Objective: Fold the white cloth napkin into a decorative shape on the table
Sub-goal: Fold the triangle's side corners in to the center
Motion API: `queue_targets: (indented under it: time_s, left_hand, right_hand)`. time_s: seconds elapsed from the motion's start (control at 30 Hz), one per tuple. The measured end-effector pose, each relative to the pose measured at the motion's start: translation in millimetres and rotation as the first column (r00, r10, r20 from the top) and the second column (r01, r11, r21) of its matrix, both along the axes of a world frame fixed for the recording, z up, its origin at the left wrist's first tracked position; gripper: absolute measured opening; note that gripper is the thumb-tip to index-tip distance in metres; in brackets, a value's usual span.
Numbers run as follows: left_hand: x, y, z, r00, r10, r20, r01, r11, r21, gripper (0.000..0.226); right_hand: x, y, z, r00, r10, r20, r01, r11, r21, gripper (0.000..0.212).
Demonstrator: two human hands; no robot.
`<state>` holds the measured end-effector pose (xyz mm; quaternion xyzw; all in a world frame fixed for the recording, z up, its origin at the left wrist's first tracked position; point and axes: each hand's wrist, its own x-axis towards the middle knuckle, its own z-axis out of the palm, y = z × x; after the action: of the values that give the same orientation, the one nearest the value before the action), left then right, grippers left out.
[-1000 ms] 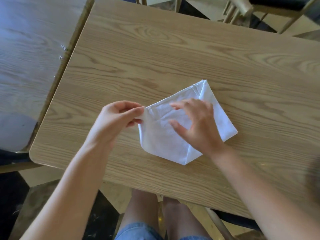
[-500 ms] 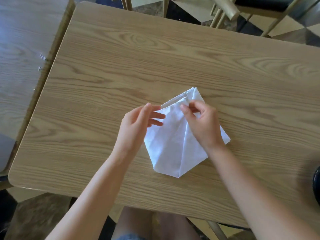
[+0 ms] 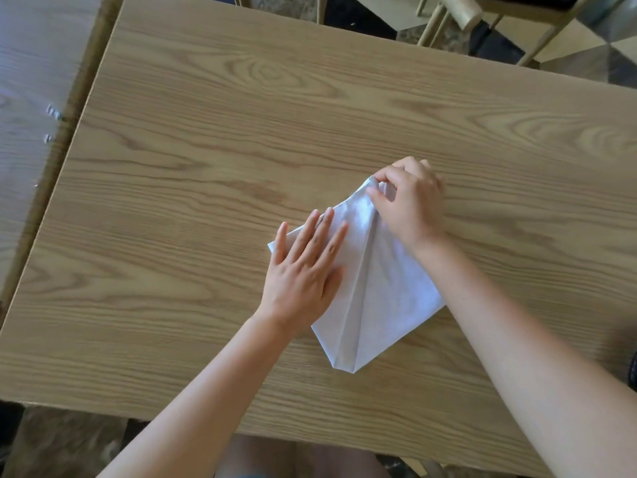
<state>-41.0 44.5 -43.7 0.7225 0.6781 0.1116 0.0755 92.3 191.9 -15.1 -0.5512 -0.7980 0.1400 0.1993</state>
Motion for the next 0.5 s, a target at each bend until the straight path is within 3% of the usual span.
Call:
queue_targets:
  time_s: [0.07,0.13,0.2,0.33,0.4,0.5]
  left_hand:
    - [0,0,-3,1.000,0.013,-0.024,-0.013,1.000,0.007,0.052]
    - [1,-1,-5,0.999,0.012,-0.034,-0.012,1.000,-0.007,0.052]
    - [4,0,-2,0.999,0.020,-0.041,-0.021,1.000,-0.023,0.053]
    - [-1,19,7,0.998,-0.008,-0.068,0.007,1.000,-0.012,0.056]
    - [-7,37,10,0.989,-0.110,-0.101,0.110,0.994,0.001,0.056]
    - [-14,44,6,0.918,-0.385,-0.095,0.381,0.923,-0.059,0.060]
  right_hand:
    - [2,0,-3,0.997,0.059,0.059,-0.064,0.994,0.087,0.027]
    - [6,-3,-8,0.958,0.222,0.184,-0.252,0.955,0.159,0.044]
    - [9,-10,-14,0.888,0.374,0.269,-0.408,0.909,0.084,0.048]
    - [18,-16,-28,0.852,0.420,0.313,-0.409,0.907,-0.101,0.053]
    - [19,-14,-30,0.852,0.429,0.301,-0.412,0.903,-0.119,0.053]
    - [20,-12,-31,0.846,0.430,0.316,-0.415,0.902,-0.117,0.055]
